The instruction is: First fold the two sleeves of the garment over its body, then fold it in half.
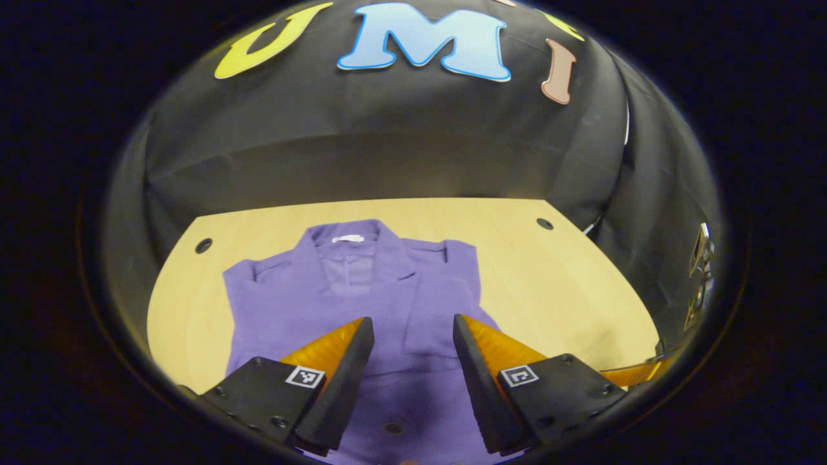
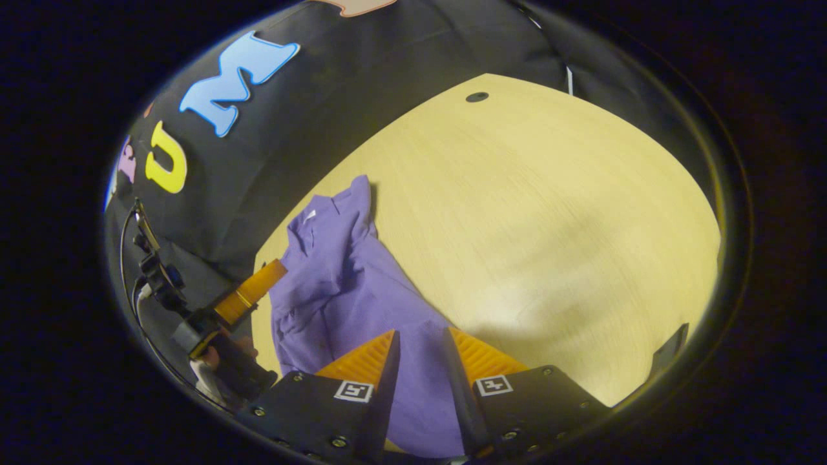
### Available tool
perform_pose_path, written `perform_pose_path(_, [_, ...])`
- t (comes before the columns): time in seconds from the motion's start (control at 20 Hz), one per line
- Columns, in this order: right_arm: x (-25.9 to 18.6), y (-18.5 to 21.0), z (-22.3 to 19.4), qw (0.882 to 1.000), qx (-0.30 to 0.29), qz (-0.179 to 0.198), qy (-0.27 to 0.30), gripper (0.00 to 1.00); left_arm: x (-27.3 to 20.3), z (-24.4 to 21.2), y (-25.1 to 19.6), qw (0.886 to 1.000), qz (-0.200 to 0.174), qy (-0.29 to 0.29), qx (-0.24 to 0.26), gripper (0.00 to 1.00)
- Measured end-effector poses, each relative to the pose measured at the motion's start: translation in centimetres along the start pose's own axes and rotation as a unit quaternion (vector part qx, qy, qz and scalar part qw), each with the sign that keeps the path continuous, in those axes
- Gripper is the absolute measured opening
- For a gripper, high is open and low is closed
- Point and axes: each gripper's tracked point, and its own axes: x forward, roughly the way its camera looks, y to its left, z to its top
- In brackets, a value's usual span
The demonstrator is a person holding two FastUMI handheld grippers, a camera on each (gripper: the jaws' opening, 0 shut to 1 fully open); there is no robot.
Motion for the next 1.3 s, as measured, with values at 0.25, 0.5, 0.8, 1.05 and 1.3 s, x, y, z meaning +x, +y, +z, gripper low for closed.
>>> perform_pose_path(0.25, [-0.2,0.1,-3.9,0.997,-0.049,-0.015,0.056,0.49,-4.8,-5.2,5.9,0.999,0.041,0.024,-0.017,0.83])
perform_pose_path(0.5, [-0.1,0.5,-6.6,0.992,-0.075,-0.032,0.094,0.93,-10.5,-12.7,10.0,0.995,0.070,0.075,-0.019,0.84])
perform_pose_path(0.8, [-0.8,-0.4,-9.3,0.983,-0.112,-0.070,0.124,0.94,-15.9,-19.2,11.5,0.988,0.087,0.123,-0.025,0.95])
perform_pose_path(1.05, [-0.5,-1.8,-11.2,0.968,-0.169,-0.120,0.142,0.94,-17.7,-23.3,12.9,0.980,0.112,0.162,-0.021,1.00])
perform_pose_path(1.3, [-0.2,-2.8,-11.9,0.954,-0.210,-0.151,0.154,0.93,-17.7,-25.6,13.5,0.973,0.128,0.193,-0.008,1.00])
